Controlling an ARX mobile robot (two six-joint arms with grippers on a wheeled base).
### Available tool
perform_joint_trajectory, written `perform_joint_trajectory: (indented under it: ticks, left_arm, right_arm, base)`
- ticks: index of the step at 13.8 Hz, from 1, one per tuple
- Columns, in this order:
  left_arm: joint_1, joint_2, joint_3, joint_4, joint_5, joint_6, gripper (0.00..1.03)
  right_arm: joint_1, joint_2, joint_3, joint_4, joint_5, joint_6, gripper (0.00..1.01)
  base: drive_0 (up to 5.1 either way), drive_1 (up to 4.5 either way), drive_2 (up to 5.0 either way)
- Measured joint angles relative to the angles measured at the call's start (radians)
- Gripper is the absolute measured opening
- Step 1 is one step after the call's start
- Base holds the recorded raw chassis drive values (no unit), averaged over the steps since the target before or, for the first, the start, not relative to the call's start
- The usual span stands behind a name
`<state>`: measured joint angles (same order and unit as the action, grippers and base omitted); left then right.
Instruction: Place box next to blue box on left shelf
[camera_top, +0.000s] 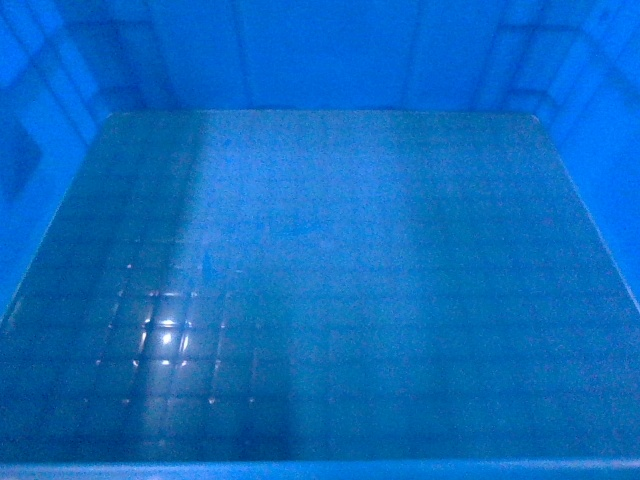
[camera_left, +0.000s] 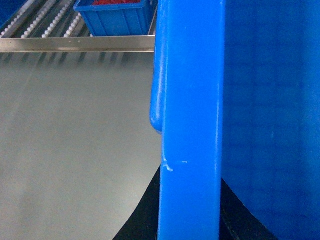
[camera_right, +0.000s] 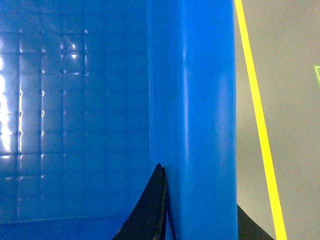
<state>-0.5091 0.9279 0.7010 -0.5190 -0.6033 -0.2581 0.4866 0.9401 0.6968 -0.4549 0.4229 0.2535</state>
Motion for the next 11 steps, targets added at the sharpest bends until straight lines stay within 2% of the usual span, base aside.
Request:
perform_joint_trajectory:
  ticks: [11]
  left_arm:
    - [0.000, 0.001, 0.000, 0.000, 0.000, 0.000, 0.12]
  right_arm:
    - [0.000, 0.002, 0.000, 0.000, 0.000, 0.000, 0.13]
  base:
    - [0.1, 4.40, -4.3]
